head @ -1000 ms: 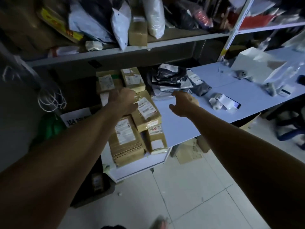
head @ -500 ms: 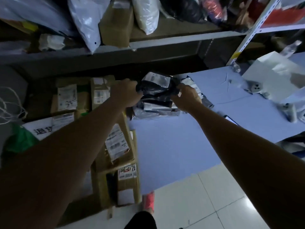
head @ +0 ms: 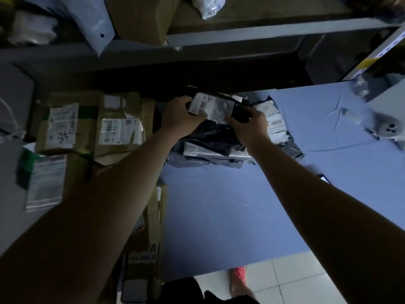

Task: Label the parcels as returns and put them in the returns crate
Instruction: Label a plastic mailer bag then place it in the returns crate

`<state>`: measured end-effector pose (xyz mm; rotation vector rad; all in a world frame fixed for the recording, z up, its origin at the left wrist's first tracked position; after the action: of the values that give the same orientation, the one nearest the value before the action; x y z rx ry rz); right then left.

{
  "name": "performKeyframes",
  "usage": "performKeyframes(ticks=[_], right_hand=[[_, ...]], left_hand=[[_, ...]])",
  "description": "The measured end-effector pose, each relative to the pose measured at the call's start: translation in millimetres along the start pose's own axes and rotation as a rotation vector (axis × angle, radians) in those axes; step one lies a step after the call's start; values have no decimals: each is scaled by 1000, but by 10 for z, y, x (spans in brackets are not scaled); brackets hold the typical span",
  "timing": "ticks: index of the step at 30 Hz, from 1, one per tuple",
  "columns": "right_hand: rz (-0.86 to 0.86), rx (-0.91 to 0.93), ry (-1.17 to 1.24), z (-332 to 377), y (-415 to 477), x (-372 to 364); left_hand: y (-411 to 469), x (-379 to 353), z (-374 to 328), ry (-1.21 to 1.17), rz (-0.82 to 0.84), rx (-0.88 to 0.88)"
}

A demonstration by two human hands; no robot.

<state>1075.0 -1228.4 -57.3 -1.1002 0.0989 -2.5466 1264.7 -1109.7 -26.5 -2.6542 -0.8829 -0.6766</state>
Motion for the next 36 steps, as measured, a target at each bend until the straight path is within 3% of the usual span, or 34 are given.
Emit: performKeyframes(ticks=[7,12,23,27,36], right_hand=[[93,66,72,-86,-20,186],[106,189,32,-262,-242,551],[235,275,-87,-1181,-938,886],[251,203,-72,-1645,-1235,904],[184,190,-290,-2274,-1615,762]], left_hand=[[-340,-48,-215,-113,-137,-10],[-779,-224,-416,-67,-200,-30],[-2006,-990,-370,-175,-309,-61],[-2393,-1363,-48,-187,-290,13],[-2904,-2035,679,-259,-232,163]])
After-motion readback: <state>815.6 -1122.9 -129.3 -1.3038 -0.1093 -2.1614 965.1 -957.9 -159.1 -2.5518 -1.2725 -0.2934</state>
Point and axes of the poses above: each hand's wrist, its own y-axis towards the middle knuckle, its own x-axis out of the back of the hand, z = x × y, the point moved 9 cm from there along y, towards the middle knuckle, and after that the axes turned 12 degrees about -y, right-handed, at the moved point
